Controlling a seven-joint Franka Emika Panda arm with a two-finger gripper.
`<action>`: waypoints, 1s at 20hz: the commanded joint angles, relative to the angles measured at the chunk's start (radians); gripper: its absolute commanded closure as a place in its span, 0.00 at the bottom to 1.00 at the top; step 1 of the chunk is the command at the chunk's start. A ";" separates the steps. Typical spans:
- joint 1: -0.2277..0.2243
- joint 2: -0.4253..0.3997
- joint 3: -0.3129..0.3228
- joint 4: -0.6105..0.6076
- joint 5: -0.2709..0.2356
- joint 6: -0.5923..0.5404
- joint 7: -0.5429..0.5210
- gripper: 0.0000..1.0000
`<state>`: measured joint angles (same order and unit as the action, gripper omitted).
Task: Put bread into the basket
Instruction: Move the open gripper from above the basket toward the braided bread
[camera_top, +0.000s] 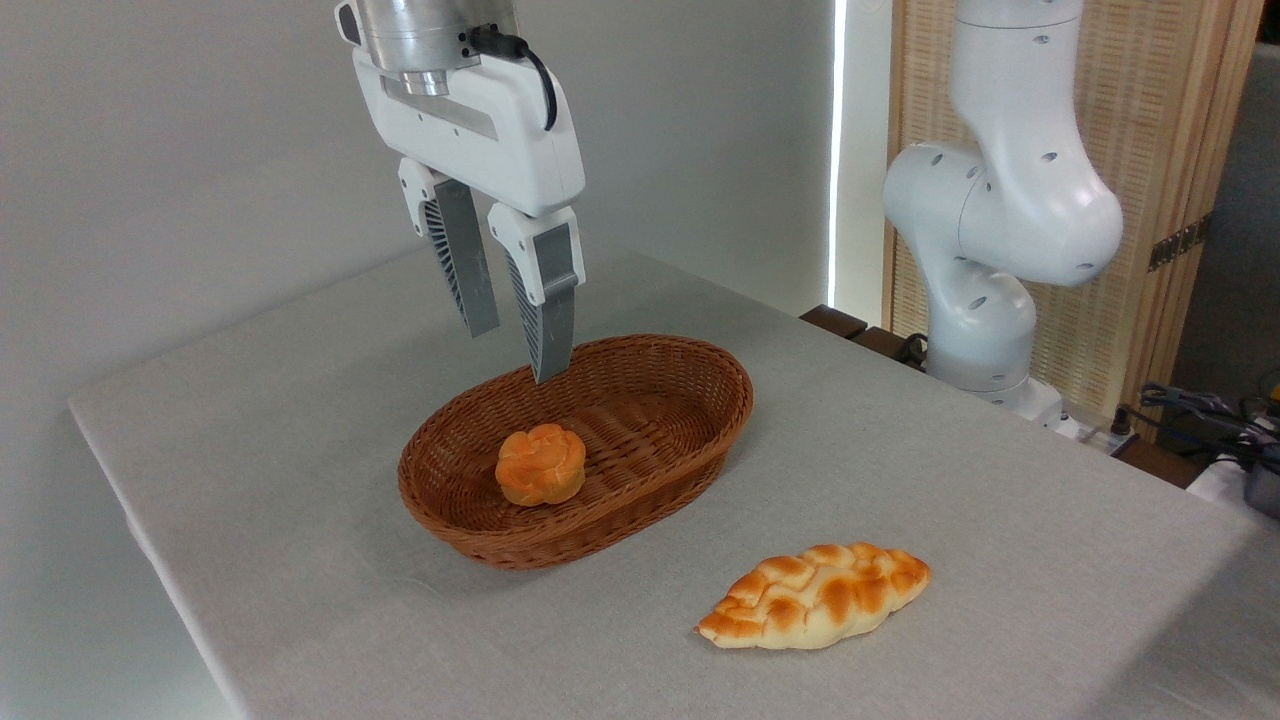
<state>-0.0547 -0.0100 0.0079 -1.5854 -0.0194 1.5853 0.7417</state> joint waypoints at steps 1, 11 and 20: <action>0.002 0.007 0.011 0.022 -0.004 -0.025 -0.001 0.00; 0.004 -0.011 0.012 -0.001 -0.001 -0.027 0.007 0.00; 0.004 -0.180 0.083 -0.221 0.013 0.005 0.025 0.00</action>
<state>-0.0437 -0.1153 0.0860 -1.7119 -0.0194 1.5782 0.7588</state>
